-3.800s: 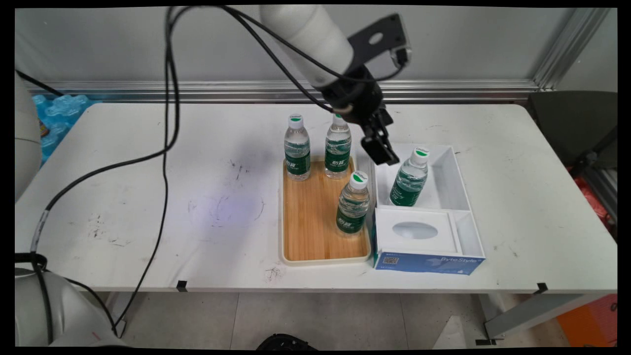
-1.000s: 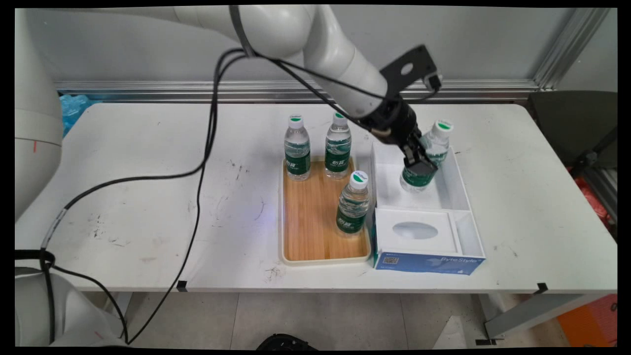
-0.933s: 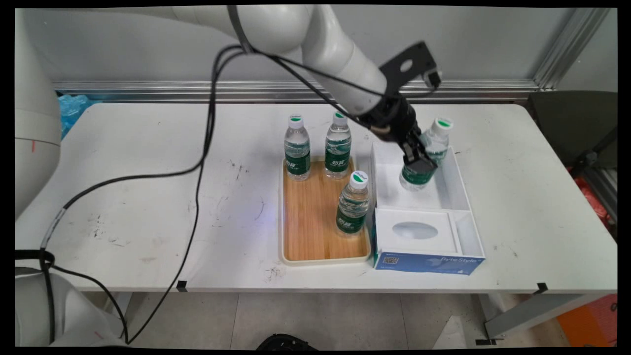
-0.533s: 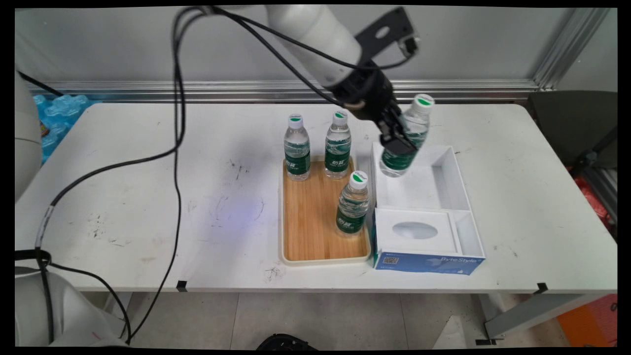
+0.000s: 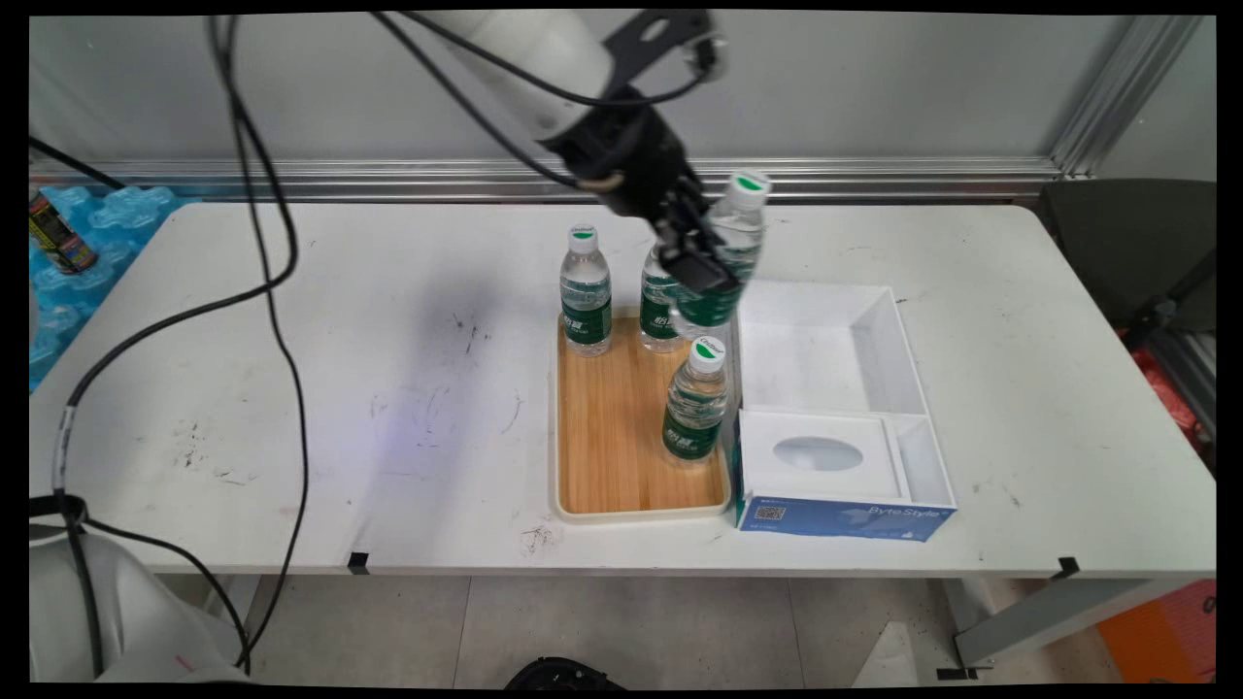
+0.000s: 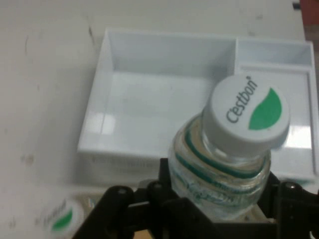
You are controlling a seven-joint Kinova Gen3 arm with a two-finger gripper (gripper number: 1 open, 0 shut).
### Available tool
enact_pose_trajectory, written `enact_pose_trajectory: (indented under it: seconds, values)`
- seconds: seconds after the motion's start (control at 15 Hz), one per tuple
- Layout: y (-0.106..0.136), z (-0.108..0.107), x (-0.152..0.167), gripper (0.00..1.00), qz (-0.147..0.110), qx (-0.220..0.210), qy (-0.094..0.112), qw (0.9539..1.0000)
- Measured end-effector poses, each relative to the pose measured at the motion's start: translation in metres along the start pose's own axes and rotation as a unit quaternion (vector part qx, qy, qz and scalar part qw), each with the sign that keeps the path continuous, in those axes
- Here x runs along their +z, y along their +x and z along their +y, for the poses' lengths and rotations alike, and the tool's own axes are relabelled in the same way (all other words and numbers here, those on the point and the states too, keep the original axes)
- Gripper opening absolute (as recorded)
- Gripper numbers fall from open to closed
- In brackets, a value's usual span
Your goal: Place the picked object on the tray
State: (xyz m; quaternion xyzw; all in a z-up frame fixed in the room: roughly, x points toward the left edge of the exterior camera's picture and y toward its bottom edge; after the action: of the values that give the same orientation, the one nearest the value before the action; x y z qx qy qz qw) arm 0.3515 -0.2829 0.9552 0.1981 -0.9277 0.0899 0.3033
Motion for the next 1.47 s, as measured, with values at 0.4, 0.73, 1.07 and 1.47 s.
enact_pose_trajectory:
  seconds: [0.4,0.73,1.07,1.47]
  values:
    - [-0.046,0.006,-0.041,0.00,-0.021,-0.005,-0.011,0.9997]
    - [-0.085,0.016,-0.054,0.00,-0.021,-0.002,-0.027,0.9994]
    - [-0.118,0.020,-0.041,0.00,-0.014,0.005,-0.038,0.9992]
    - [-0.135,0.021,-0.013,0.00,0.000,0.015,-0.048,0.9987]
